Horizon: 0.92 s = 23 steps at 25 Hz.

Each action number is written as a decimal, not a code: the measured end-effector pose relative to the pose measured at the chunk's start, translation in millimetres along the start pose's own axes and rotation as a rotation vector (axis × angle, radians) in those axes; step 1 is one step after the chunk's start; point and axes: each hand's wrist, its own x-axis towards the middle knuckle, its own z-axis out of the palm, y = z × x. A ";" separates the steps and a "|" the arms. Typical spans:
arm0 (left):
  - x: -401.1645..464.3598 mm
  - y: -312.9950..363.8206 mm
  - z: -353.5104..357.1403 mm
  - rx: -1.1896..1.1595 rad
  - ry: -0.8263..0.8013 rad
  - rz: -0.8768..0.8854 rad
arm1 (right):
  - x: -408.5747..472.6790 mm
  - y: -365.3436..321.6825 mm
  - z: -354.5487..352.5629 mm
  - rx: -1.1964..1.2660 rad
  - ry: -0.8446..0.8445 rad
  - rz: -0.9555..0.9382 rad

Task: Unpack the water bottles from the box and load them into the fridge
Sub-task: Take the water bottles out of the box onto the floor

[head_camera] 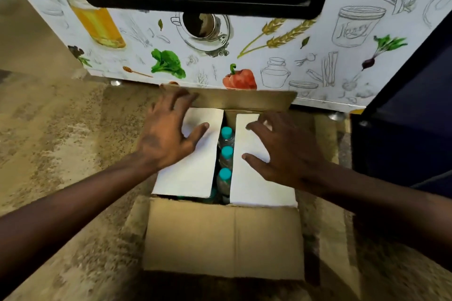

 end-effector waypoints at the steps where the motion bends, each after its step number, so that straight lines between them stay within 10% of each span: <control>1: 6.0 -3.1 6.1 -0.001 0.007 -0.012 | 3.4 3.6 6.7 -0.017 0.022 0.036; 12: 37.6 8.8 51.5 -0.037 -0.551 -0.395 | 58.8 -4.6 56.1 0.156 -0.243 0.614; 23: 30.2 -64.0 -73.0 -0.670 -0.279 -0.578 | 71.5 8.1 -43.3 0.526 -0.151 0.692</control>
